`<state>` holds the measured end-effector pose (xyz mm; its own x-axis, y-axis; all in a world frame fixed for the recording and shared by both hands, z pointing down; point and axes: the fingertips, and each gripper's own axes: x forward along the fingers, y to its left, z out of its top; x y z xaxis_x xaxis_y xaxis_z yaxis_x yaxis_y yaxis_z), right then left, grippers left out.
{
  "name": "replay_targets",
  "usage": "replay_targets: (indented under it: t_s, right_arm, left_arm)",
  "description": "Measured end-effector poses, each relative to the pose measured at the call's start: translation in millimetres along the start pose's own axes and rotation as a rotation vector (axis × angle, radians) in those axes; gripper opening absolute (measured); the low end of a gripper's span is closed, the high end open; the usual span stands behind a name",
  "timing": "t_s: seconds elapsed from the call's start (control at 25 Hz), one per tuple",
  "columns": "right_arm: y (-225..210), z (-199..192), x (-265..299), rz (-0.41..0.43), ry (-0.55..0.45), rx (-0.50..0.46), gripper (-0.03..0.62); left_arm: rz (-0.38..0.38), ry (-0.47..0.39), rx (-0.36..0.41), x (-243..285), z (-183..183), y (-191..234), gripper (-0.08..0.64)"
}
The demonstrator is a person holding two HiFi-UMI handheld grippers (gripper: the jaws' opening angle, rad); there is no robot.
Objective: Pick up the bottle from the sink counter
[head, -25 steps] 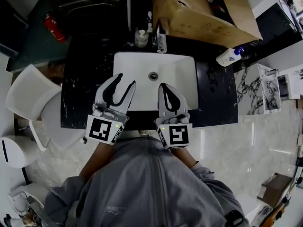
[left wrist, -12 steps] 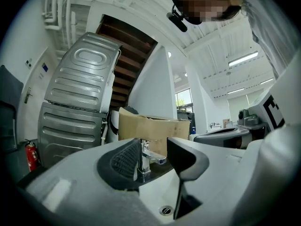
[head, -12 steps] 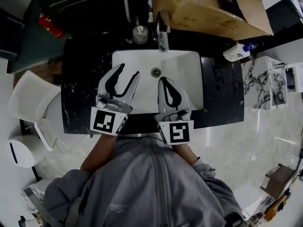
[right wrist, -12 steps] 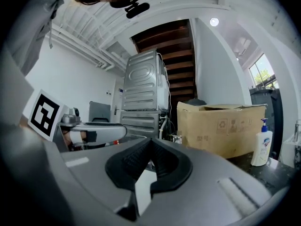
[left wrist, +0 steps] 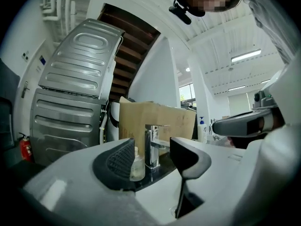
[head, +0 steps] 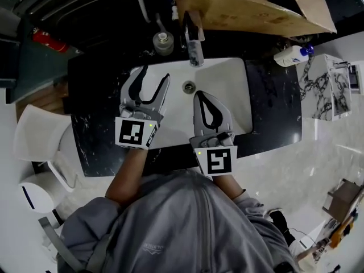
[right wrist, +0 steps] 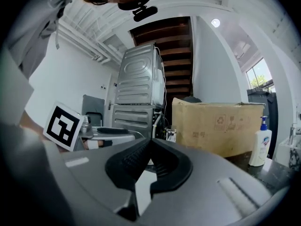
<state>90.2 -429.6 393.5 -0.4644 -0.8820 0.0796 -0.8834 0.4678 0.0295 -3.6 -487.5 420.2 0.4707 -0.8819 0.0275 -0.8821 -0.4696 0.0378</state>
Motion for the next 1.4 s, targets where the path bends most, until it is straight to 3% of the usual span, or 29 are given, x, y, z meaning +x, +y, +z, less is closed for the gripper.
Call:
replay_targets:
  t_s: [0.28,0.88,1.4]
  right_arm:
    - [-4,-19,18,0.004,0.037,0.006,0.000]
    - [-9,-49,41,0.033,0.095,0.037,0.000]
    - [-15,-63,41,0.029,0.129,0.050,0.000]
  left_arm:
    - [0.008,0.017,0.005,31,-31,22,0.250]
    - [0.006,0.157,0.022,96,-84,49,0.391]
    - [-0.034,0.253,0.057,137,-105,53,0.399]
